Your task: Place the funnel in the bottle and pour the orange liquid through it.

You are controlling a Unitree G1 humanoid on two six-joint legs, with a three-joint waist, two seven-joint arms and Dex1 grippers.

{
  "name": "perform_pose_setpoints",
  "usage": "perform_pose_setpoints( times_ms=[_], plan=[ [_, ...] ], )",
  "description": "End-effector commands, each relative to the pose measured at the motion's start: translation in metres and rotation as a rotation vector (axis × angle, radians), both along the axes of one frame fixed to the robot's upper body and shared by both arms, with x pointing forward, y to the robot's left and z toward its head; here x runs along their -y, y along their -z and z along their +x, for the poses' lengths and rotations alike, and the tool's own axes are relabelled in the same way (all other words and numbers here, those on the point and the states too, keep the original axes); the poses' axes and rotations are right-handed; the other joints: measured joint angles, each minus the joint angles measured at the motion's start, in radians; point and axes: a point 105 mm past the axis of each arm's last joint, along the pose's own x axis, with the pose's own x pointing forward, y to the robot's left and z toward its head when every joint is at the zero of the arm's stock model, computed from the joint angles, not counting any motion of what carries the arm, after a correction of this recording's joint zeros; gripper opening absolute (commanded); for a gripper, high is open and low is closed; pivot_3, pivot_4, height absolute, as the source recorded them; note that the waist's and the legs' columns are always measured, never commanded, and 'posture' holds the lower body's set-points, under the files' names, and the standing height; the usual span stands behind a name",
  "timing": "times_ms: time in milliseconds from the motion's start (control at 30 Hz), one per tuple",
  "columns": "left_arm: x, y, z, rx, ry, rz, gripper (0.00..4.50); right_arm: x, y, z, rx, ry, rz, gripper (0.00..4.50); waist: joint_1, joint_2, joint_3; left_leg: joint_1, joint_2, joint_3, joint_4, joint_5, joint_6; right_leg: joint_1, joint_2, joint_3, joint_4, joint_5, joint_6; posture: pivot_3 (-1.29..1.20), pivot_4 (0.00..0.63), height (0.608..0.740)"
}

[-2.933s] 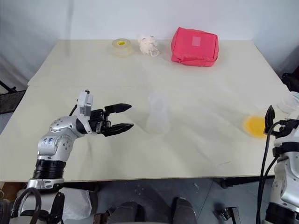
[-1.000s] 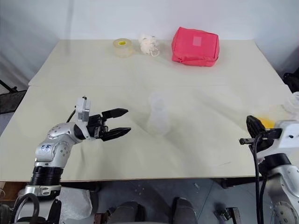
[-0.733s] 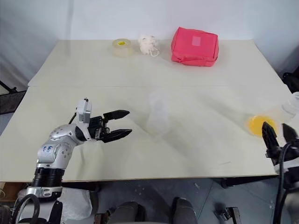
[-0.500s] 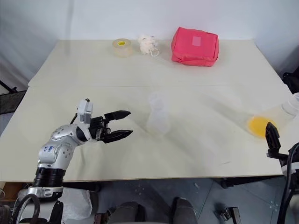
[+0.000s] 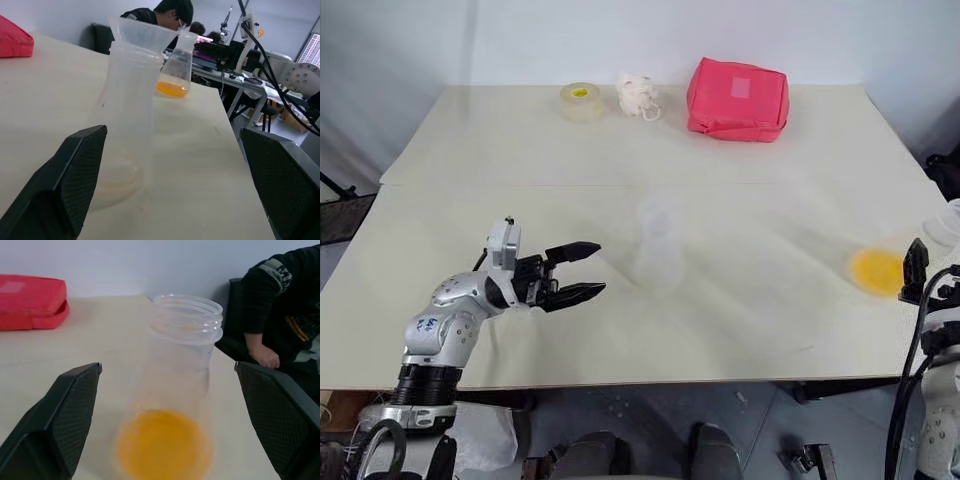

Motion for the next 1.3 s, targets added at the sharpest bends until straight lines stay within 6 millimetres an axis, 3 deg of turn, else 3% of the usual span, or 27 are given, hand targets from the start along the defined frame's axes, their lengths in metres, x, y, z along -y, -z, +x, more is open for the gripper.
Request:
perform_pose_setpoints(
  times_ms=[33,367,667,733,900,933,1100,1300],
  plan=[
    [-0.001,-0.011,-0.007,0.057,0.005,-0.007,4.5,0.007,-0.011,0.005,0.032,0.033,-0.061,4.47,-0.002,0.0,0.0,0.0,0.0,0.0,0.0,0.0,0.0,0.0,0.0,0.0,0.0,0.0,0.0,0.0,0.15,0.74],
    [-0.007,-0.013,-0.013,0.059,-0.025,0.005,4.5,0.017,-0.016,0.038,0.072,0.037,-0.078,4.47,-0.003,0.002,0.0,0.0,0.001,0.0,0.0,0.0,0.0,0.0,0.0,0.0,0.0,0.0,0.0,0.0,0.15,0.74],
    [-0.008,-0.016,-0.014,0.065,-0.036,0.006,4.5,0.027,-0.024,0.054,0.11,0.07,-0.085,4.47,-0.005,0.003,0.001,0.0,0.002,0.0,0.0,0.0,0.001,0.0,-0.001,0.0,0.0,0.0,0.0,0.0,0.15,0.74],
    [-0.009,-0.016,-0.014,0.066,-0.038,0.007,4.5,0.027,-0.024,0.055,0.124,0.074,-0.073,4.09,-0.005,0.003,0.001,0.0,0.002,0.0,0.0,0.0,0.001,0.0,-0.001,0.0,0.0,0.0,0.0,0.0,0.15,0.74],
    [-0.009,-0.016,-0.011,0.069,-0.044,0.008,4.5,0.012,-0.023,0.053,0.138,0.025,-0.061,2.55,-0.006,0.003,0.001,0.0,0.002,0.0,0.0,0.0,0.001,0.0,-0.001,0.0,0.0,0.0,0.0,0.0,0.15,0.74],
    [-0.009,-0.016,-0.01,0.069,-0.044,0.009,4.5,0.01,-0.024,0.051,0.144,0.023,-0.059,2.45,-0.006,0.003,0.001,0.0,0.002,0.0,0.0,0.0,0.0,0.0,-0.001,-0.001,0.0,0.0,0.0,0.0,0.15,0.74],
    [-0.009,-0.014,-0.008,0.069,-0.043,0.013,4.5,-0.012,-0.039,0.043,0.181,-0.046,-0.07,2.45,-0.005,0.005,0.002,0.0,0.003,0.0,0.0,0.0,0.0,0.0,-0.001,0.0,0.0,0.0,0.0,0.0,0.15,0.74],
    [-0.009,-0.013,0.0,0.08,-0.009,0.02,4.5,-0.075,-0.069,0.043,0.174,-0.261,-0.219,2.45,-0.006,0.007,0.003,0.0,0.002,0.0,0.0,0.0,0.0,0.0,0.0,0.0,0.0,0.0,0.0,0.0,0.15,0.74]
  ],
)
